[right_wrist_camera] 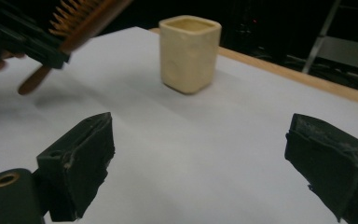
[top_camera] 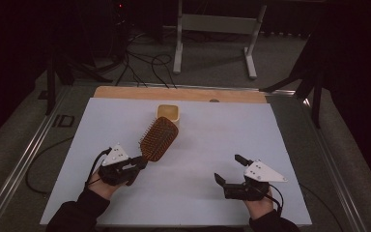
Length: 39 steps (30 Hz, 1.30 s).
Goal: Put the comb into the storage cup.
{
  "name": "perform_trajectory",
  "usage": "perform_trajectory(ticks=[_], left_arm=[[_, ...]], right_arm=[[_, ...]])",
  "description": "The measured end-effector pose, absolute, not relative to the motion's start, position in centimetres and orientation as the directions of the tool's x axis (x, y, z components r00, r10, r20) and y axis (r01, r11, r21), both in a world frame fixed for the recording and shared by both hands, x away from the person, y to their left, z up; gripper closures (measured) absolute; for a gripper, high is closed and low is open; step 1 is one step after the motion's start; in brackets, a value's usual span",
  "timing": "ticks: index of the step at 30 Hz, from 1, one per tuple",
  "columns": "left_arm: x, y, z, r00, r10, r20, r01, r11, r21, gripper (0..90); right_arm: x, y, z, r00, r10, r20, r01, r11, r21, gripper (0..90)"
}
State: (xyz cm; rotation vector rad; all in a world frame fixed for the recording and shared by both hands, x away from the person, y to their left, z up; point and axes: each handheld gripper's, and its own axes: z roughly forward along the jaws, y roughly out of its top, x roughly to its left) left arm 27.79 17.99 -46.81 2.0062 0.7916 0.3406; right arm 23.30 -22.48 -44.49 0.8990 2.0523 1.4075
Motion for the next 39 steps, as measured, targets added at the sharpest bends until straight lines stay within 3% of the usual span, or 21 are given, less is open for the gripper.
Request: perform_trajectory(ticks=[10, 25, 35, 39], left_arm=[[26.5, 18.9, -46.7, 0.738, 0.674, -0.035, 0.320, -0.303, 0.898, 73.8], [26.7, 18.2, -47.4, 0.766, 0.642, -0.041, 0.309, -0.311, 0.899, 73.8], [26.8, 18.3, -47.3, 0.775, 0.630, -0.050, 0.301, -0.299, 0.905, 73.8], [26.8, 18.3, -47.2, 0.776, 0.629, -0.051, 0.298, -0.294, 0.908, 73.8]], right_arm=[[23.9, -19.8, -40.7, -0.701, 0.713, -0.001, 0.227, 0.225, 0.948, 7.9], [25.8, -17.1, -37.6, -0.757, 0.648, 0.078, 0.236, 0.160, 0.958, 7.8], [27.7, -14.0, -36.4, -0.725, 0.686, 0.059, 0.236, 0.166, 0.957, 7.7], [28.8, -12.7, -36.5, -0.748, 0.644, 0.159, 0.289, 0.101, 0.952, 7.7]])
